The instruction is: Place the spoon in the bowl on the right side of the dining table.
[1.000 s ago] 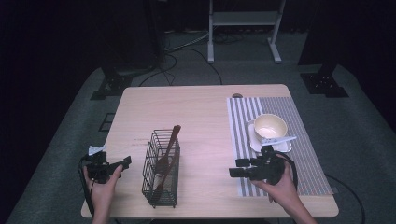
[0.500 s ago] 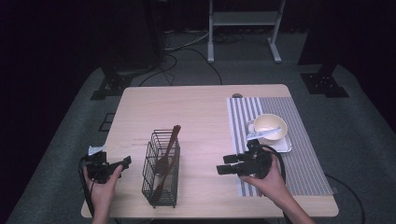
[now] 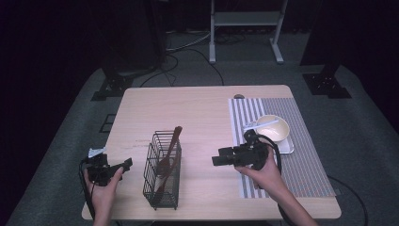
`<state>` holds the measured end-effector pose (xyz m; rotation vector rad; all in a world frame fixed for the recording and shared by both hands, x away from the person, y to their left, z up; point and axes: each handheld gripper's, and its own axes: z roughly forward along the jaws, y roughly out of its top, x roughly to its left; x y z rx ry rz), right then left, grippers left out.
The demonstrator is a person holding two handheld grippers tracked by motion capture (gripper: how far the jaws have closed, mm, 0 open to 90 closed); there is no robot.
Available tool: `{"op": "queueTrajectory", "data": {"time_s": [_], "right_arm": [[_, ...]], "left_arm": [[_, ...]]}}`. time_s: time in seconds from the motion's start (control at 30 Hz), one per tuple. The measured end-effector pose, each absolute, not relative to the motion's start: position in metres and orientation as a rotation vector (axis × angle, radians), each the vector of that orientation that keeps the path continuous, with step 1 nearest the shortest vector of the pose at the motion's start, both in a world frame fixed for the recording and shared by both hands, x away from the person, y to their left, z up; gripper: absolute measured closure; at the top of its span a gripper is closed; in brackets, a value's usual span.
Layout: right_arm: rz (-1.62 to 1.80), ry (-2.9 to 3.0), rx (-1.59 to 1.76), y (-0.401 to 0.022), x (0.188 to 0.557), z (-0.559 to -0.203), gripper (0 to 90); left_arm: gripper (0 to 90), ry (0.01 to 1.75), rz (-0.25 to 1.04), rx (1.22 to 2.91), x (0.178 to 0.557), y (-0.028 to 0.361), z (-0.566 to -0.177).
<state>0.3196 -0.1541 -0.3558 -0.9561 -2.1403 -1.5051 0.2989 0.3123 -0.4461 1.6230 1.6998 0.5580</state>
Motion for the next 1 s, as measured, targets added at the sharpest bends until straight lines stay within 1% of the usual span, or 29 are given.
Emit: {"op": "queueTrajectory", "data": {"time_s": [0.23, 0.5, 0.6, 0.63, 1.0], "right_arm": [[-1.491, -2.144, -0.945, -0.145, 0.323, -0.351, 26.1], [-1.448, -2.136, -0.918, -0.125, 0.329, -0.350, 26.3], [-1.425, -2.132, -0.908, -0.115, 0.333, -0.347, 27.8], [-1.419, -2.130, -0.908, -0.113, 0.335, -0.346, 30.5], [-1.368, -2.110, -0.900, -0.090, 0.346, -0.344, 32.8]], "left_arm": [[0.2, 1.713, 0.562, 1.612, 0.297, 0.316, -0.446], [0.2, 1.711, 0.565, 1.609, 0.296, 0.316, -0.446], [0.2, 1.712, 0.566, 1.608, 0.296, 0.315, -0.446], [0.2, 1.712, 0.566, 1.608, 0.296, 0.315, -0.446], [0.2, 1.705, 0.573, 1.623, 0.296, 0.314, -0.446]]}}
